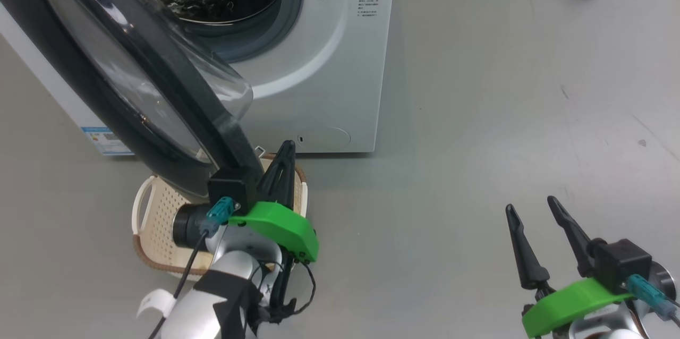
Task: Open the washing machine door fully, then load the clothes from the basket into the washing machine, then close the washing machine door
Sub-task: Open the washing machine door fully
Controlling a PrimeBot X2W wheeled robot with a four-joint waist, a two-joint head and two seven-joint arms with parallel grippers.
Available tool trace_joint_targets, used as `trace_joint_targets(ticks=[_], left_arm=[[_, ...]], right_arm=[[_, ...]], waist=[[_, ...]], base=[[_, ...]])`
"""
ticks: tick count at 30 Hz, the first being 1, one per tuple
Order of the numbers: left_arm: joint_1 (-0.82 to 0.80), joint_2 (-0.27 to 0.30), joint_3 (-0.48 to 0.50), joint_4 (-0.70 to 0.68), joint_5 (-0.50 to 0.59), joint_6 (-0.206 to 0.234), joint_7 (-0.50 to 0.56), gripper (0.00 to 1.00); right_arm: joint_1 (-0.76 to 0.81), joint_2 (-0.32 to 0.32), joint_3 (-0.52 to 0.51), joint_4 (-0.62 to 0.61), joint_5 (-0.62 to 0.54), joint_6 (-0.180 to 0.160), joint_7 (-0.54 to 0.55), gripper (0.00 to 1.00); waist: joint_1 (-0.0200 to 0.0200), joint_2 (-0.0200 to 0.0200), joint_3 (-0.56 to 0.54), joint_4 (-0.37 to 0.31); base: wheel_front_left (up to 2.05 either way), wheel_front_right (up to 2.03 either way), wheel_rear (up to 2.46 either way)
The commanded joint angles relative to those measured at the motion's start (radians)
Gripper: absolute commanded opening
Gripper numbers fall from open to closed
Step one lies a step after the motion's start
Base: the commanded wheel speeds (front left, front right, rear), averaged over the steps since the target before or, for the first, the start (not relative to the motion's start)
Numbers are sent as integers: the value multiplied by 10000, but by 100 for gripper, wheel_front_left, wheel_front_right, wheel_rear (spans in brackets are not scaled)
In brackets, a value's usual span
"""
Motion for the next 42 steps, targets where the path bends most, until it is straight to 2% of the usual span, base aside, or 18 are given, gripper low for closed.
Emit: trace_joint_targets(ticks=[1, 8, 17, 35, 42], left_arm=[[-574, 23, 329, -143, -69, 108, -180, 0], [-924, 21, 520, 826, -445, 227, -763, 0], [-834, 90, 661, 1015, -571, 337, -1056, 0], [443, 607, 509, -455, -522, 931, -862, 0], [943, 940, 637, -1085, -478, 1337, -775, 0]], right_arm=[[-417, -81, 223, -275, 90, -29, -68, 100], [-440, -81, 197, -262, 64, -29, -55, 100], [-426, -81, 49, -393, -16, -29, 100, 100], [-447, -81, -200, -621, -198, -29, 250, 100], [-399, -81, -239, -653, -204, -29, 291, 100]], waist=[[0, -1, 3, -7], [0, -1, 37, 11], [0, -1, 54, 263], [0, -1, 2, 1194], [0, -1, -5, 1554]], base=[[0, 0, 0], [0, 0, 0], [0, 0, 0], [0, 0, 0], [0, 0, 0]])
